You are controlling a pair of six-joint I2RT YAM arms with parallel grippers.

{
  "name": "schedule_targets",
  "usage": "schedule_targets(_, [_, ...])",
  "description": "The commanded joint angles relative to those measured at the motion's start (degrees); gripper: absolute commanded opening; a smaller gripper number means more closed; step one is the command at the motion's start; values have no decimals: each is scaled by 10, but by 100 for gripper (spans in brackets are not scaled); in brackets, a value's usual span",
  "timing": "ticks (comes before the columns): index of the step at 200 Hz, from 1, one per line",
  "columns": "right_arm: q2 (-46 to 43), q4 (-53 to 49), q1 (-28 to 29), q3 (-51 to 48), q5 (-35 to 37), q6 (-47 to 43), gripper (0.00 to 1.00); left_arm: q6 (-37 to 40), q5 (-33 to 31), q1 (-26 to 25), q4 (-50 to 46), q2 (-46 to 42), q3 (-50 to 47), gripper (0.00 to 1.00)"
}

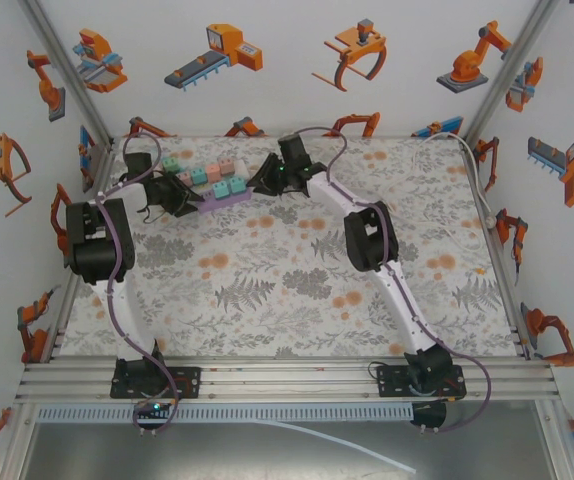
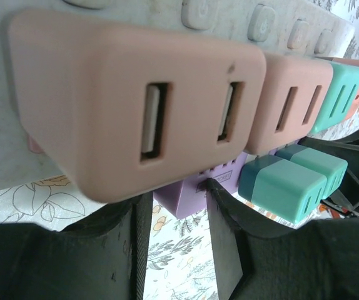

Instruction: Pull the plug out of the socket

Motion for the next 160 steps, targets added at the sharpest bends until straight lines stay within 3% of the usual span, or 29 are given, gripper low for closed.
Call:
schedule_targets(1, [-21, -45, 16, -43, -13, -9, 33, 33, 49, -23, -22, 14, -4, 40])
schedule_targets(35, [-69, -84, 16, -93, -7, -51, 27, 55, 72, -47, -35, -3, -28, 40])
schedule_targets(121, [-362, -89, -5, -520, 32, -202, 26, 84, 101, -150, -72, -87, -132, 40])
schedule_targets(160, [-441, -125, -6, -618, 20, -268, 27, 120, 113, -216, -119, -139, -189, 41])
